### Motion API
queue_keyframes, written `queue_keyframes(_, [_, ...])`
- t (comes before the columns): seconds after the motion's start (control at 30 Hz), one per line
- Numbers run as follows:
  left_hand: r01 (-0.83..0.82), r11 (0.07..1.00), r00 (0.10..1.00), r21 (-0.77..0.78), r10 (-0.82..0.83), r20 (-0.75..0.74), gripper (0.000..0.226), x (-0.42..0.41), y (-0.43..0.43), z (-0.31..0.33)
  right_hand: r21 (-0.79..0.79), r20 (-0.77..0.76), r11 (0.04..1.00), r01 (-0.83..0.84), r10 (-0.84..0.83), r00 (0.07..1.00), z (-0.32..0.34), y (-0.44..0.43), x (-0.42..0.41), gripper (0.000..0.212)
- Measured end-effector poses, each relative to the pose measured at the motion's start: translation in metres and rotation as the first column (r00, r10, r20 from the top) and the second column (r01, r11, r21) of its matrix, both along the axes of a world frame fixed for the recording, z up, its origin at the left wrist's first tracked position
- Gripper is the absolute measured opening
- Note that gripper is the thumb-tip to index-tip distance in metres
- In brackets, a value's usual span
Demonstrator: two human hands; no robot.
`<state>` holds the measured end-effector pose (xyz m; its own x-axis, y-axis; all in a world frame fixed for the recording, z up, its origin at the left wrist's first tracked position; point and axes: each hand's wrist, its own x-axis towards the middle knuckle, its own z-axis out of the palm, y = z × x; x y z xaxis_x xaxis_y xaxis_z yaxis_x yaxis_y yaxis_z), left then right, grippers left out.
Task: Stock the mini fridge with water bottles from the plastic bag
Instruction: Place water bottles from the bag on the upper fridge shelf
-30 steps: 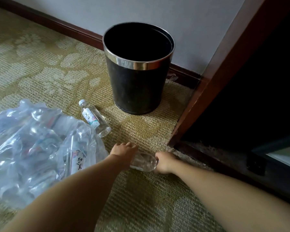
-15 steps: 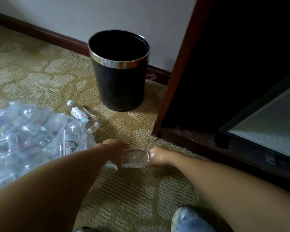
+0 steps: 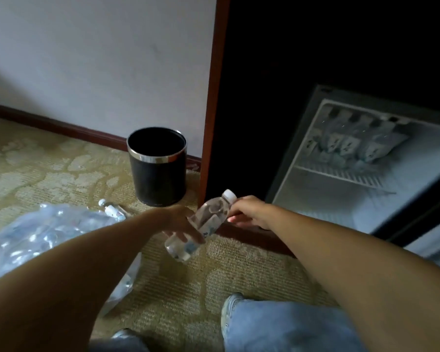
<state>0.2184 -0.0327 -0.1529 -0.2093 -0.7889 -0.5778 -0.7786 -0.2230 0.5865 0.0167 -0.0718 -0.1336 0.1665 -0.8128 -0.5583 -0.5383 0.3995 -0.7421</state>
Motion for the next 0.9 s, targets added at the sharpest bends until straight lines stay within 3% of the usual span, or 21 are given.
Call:
queue_keyframes(0.07, [-0.191, 0.982, 0.960, -0.001, 0.186, -0.208, 0.042, -0.008, 0.024, 0.022, 0.020, 0.170, 0.999, 0.042, -0.045, 0.984, 0.024, 0.014, -0.002, 0.007])
queue_keyframes(0.17, [-0.375, 0.926, 0.802, 0.048, 0.350, -0.484, 0.043, -0.026, 0.054, 0.048, 0.022, 0.302, 0.998, -0.051, 0.042, 0.952, 0.056, 0.039, -0.009, 0.017])
queue_keyframes(0.33, [-0.349, 0.929, 0.655, 0.121, 0.335, -0.677, 0.049, -0.070, 0.072, 0.085, -0.032, 0.336, 0.996, -0.083, 0.089, 0.938, 0.081, 0.065, -0.042, 0.028])
queue_keyframes(0.63, [-0.038, 0.969, 0.652, 0.244, 0.209, -0.729, 0.050, -0.190, 0.051, 0.087, -0.071, 0.410, 0.994, 0.088, -0.051, 0.911, 0.067, 0.070, -0.163, 0.047])
queue_keyframes(0.73, [-0.077, 0.961, 0.624, 0.266, 0.255, -0.739, 0.053, -0.238, 0.052, 0.079, -0.064, 0.430, 0.984, 0.169, -0.125, 0.894, 0.063, 0.070, -0.201, 0.043])
queue_keyframes(0.9, [-0.252, 0.922, 0.563, 0.295, 0.388, -0.730, 0.052, -0.299, 0.055, 0.092, -0.094, 0.405, 0.954, 0.285, -0.225, 0.886, 0.071, 0.068, -0.242, 0.055])
